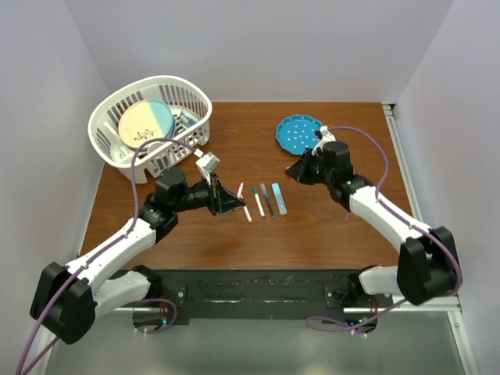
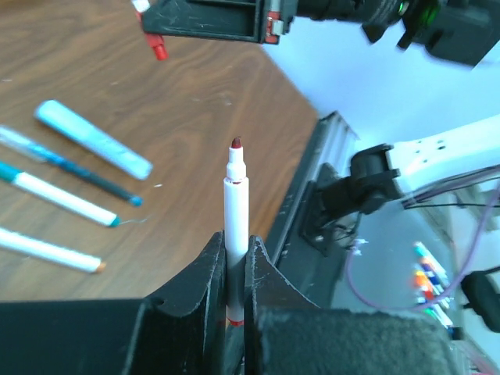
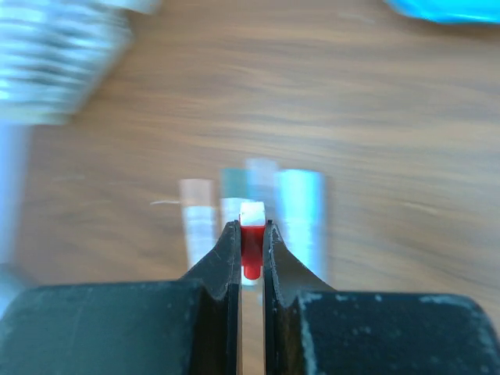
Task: Insert the pens into the pen caps
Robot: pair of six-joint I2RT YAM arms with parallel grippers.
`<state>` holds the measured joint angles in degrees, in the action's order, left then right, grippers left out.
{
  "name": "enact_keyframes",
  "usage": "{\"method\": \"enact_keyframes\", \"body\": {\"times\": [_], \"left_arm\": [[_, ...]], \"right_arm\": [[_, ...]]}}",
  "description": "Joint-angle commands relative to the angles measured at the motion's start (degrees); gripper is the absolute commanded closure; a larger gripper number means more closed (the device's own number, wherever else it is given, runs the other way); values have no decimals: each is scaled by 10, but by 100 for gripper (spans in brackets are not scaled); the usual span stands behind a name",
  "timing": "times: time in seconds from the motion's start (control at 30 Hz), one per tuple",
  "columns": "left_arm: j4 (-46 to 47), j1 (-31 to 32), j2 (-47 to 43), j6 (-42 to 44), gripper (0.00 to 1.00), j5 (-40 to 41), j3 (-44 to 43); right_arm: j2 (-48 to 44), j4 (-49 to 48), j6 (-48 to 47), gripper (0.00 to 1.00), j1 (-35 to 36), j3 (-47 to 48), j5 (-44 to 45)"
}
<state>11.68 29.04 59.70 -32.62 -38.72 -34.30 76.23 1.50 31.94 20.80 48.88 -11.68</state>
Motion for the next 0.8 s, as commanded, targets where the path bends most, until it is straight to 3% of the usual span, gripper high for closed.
{"method": "enact_keyframes", "body": {"times": [0.0,0.23,0.47,0.77], "left_arm": [[198,5,13,-134,100,-52,48],[309,6,34,-205,100,-49,84],[376,5,51,-245,100,-47,100],[382,6,54,-242,100,-46,102]], "right_arm": [[-60,-235,120,100,45,-46,-70],[-85,-401,210,100,111,-92,-55],[-73,-436,236,100,158,-95,-27],[-64,-421,220,100,199,-86,7]]}}
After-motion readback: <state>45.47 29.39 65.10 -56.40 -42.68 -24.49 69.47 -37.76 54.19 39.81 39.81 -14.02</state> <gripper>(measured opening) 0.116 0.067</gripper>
